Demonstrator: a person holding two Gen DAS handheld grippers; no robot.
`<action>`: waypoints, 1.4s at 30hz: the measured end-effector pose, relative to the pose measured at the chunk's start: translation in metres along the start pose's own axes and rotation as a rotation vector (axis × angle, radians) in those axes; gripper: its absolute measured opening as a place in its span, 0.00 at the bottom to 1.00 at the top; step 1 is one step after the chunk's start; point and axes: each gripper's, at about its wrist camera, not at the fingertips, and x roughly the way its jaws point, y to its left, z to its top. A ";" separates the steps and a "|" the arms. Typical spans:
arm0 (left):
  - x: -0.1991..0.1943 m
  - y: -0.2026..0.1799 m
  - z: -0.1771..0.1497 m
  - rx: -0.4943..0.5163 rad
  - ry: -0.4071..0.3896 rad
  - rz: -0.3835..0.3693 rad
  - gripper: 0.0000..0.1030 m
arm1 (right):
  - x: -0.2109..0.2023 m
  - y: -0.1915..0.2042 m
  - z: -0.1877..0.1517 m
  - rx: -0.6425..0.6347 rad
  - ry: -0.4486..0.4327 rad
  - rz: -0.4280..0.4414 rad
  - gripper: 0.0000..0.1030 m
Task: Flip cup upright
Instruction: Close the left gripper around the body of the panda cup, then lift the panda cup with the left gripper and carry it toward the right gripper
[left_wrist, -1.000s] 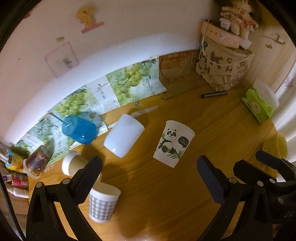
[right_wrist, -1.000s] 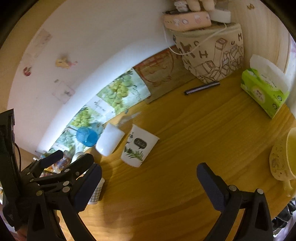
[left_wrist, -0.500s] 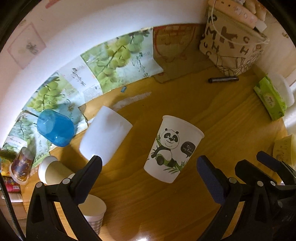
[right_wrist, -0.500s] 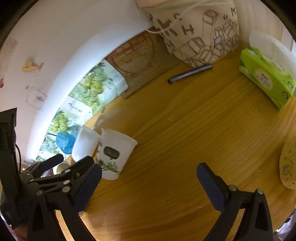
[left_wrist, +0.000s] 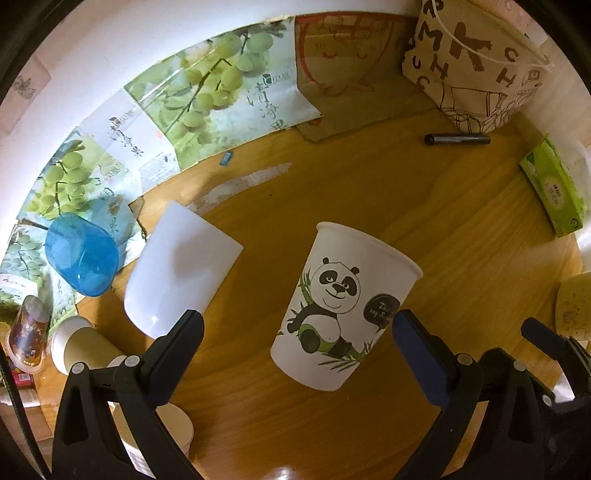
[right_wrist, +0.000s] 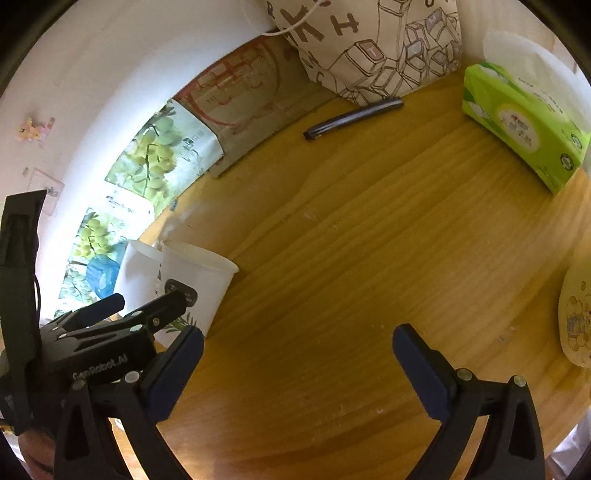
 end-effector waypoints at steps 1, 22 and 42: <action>0.002 0.000 0.001 0.001 0.002 0.002 0.99 | 0.000 -0.001 0.000 0.002 0.003 -0.002 1.00; 0.028 0.004 0.010 -0.037 0.022 -0.060 0.88 | -0.009 -0.011 -0.011 0.027 0.015 -0.088 1.00; 0.041 0.013 0.005 -0.057 0.057 -0.104 0.61 | -0.011 0.003 -0.019 -0.004 0.044 -0.116 1.00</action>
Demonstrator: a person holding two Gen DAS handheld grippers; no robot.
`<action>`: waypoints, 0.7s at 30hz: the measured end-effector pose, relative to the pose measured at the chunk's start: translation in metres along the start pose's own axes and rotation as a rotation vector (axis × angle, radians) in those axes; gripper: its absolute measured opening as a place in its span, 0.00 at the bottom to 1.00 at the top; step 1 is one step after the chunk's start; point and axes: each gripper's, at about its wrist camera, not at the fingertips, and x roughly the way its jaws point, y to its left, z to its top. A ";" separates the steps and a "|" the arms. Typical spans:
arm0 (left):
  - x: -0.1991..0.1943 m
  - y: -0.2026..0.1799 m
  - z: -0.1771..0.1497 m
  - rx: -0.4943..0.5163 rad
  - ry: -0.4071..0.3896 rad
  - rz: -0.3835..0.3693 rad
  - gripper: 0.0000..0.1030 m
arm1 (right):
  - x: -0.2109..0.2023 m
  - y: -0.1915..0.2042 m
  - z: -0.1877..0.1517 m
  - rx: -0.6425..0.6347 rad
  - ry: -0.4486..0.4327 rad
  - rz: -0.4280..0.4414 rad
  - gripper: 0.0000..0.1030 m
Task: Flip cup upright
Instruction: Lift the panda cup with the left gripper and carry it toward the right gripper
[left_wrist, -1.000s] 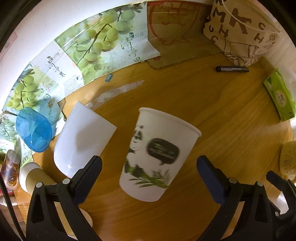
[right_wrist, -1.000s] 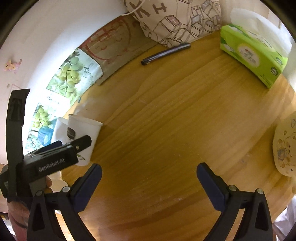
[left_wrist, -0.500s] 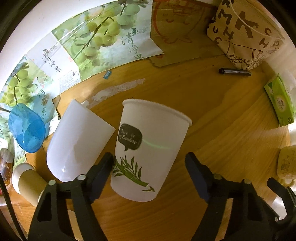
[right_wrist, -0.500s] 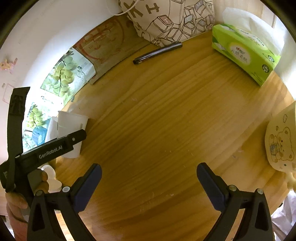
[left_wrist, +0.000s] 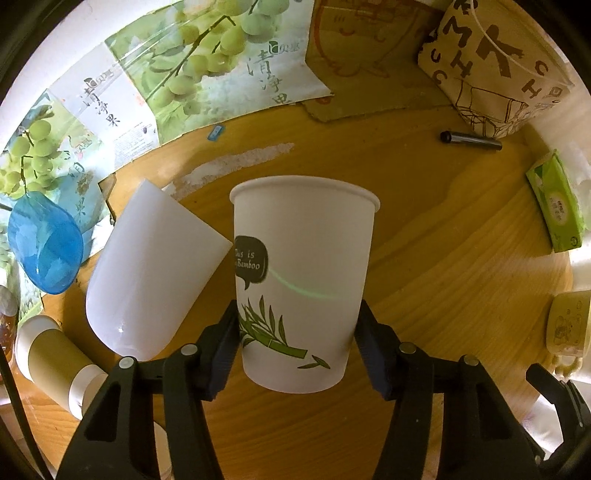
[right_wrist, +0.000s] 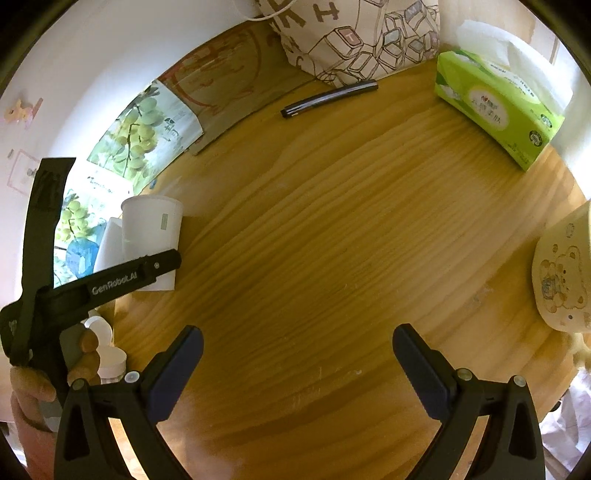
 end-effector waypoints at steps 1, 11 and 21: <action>-0.003 -0.002 0.001 0.005 -0.001 0.001 0.61 | -0.002 0.001 -0.001 -0.002 0.000 -0.005 1.00; -0.030 -0.006 -0.018 0.049 -0.048 -0.001 0.60 | -0.027 0.001 -0.014 -0.007 -0.020 -0.020 1.00; -0.078 -0.009 -0.035 0.030 -0.109 0.000 0.60 | -0.057 0.004 -0.037 -0.055 -0.048 0.002 1.00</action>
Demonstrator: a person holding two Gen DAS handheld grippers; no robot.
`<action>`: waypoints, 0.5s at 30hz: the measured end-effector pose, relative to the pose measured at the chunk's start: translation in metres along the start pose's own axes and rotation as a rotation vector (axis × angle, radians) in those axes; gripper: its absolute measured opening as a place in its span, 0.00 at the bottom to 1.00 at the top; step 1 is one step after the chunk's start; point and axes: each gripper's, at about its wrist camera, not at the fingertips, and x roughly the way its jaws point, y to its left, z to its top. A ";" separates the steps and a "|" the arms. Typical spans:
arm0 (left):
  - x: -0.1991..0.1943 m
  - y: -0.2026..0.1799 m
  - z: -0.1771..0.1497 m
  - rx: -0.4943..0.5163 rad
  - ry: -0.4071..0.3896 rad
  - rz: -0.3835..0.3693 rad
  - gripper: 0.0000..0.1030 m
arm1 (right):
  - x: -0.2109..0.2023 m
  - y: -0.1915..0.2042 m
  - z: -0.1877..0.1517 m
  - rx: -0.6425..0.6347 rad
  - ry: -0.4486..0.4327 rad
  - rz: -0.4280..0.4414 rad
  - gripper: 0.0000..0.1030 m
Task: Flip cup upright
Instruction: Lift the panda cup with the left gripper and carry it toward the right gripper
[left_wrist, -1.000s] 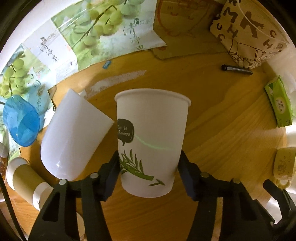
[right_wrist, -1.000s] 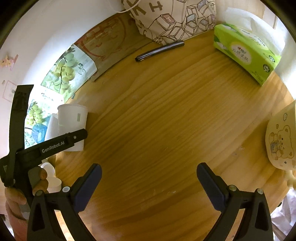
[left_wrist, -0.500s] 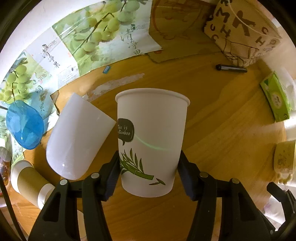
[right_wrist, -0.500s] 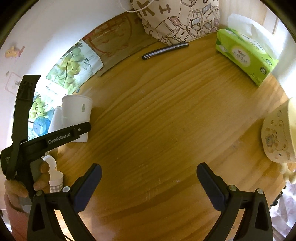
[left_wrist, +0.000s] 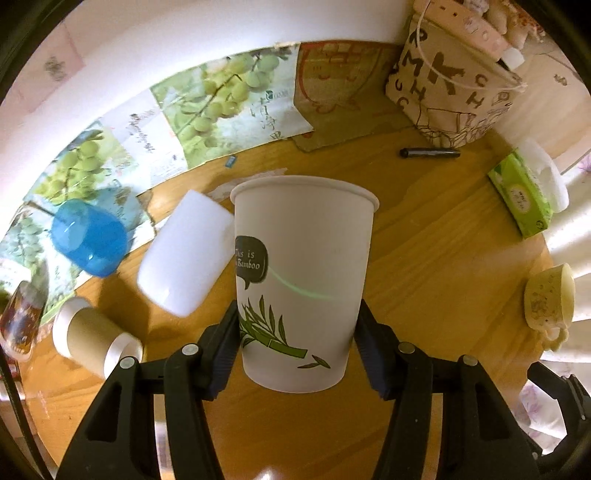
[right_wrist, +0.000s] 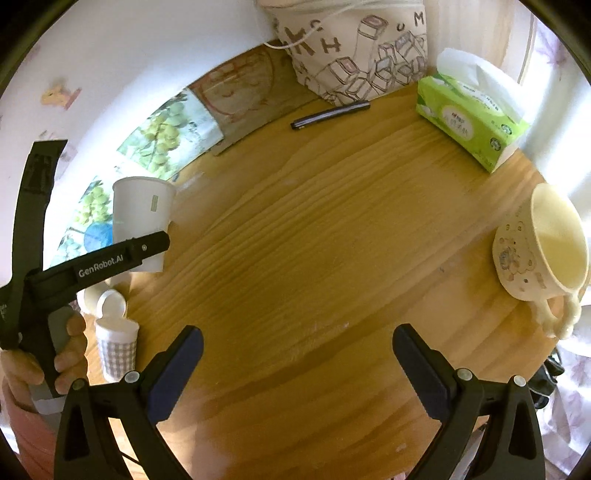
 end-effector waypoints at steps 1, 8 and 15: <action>-0.006 0.000 -0.003 -0.004 -0.006 0.003 0.60 | -0.003 0.000 -0.003 -0.007 0.000 0.007 1.00; -0.040 -0.005 -0.033 -0.044 -0.046 0.042 0.60 | -0.023 0.001 -0.022 -0.063 -0.013 0.059 1.00; -0.074 -0.015 -0.071 -0.091 -0.091 0.080 0.60 | -0.045 -0.002 -0.042 -0.148 -0.033 0.112 1.00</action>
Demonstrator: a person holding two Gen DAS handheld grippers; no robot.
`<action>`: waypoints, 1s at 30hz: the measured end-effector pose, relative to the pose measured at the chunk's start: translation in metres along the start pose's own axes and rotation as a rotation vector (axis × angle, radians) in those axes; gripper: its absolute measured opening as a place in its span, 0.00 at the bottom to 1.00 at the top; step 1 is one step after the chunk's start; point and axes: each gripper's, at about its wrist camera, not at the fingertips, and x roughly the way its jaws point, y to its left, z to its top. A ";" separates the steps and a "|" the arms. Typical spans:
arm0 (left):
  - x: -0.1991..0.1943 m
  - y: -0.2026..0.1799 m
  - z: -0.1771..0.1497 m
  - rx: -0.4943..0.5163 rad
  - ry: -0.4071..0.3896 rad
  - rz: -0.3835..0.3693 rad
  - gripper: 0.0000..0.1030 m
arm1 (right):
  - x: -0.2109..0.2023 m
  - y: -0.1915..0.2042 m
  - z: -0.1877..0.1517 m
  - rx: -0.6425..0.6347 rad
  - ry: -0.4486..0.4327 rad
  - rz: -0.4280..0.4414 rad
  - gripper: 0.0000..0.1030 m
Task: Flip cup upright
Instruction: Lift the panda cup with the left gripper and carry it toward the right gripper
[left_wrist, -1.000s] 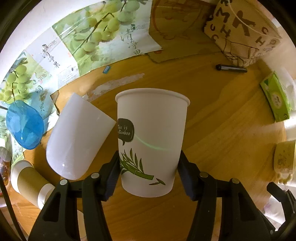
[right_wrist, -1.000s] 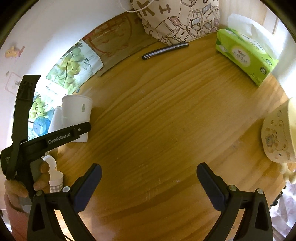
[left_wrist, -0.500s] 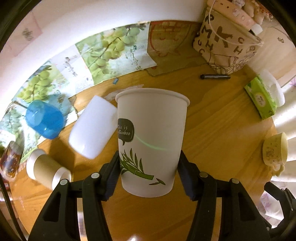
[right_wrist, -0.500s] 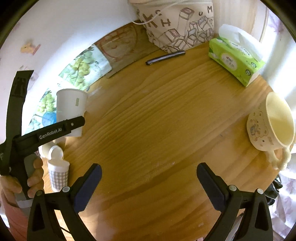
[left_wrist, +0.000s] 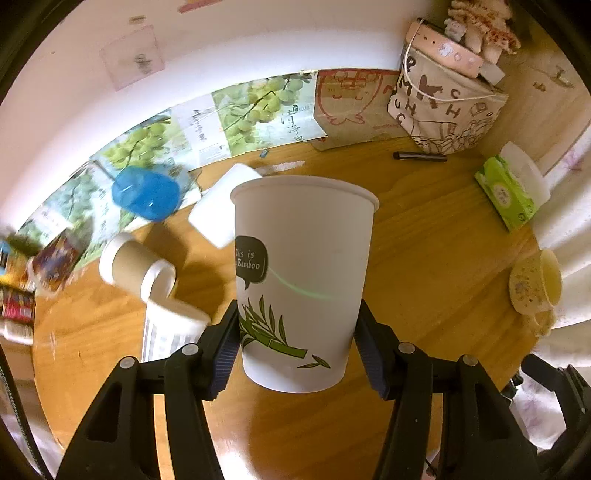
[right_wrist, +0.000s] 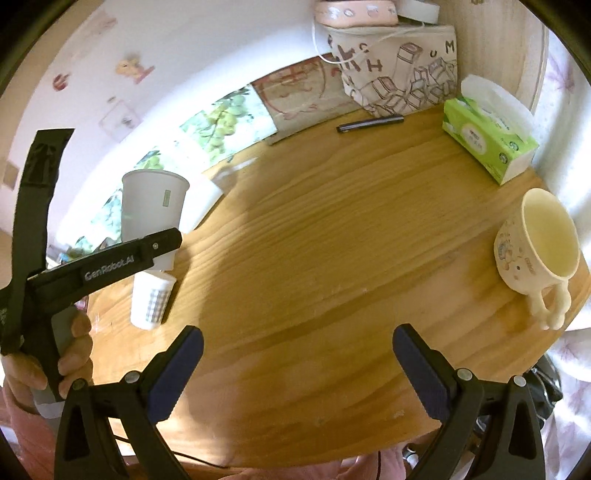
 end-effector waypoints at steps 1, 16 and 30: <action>-0.005 0.000 -0.005 -0.008 -0.005 0.004 0.60 | -0.002 0.000 -0.003 -0.011 -0.003 0.006 1.00; -0.055 -0.001 -0.082 -0.134 -0.039 0.074 0.60 | -0.026 0.001 -0.049 -0.165 0.013 0.063 1.00; -0.060 0.008 -0.155 -0.300 -0.048 0.088 0.60 | -0.018 -0.012 -0.077 -0.236 0.098 0.133 1.00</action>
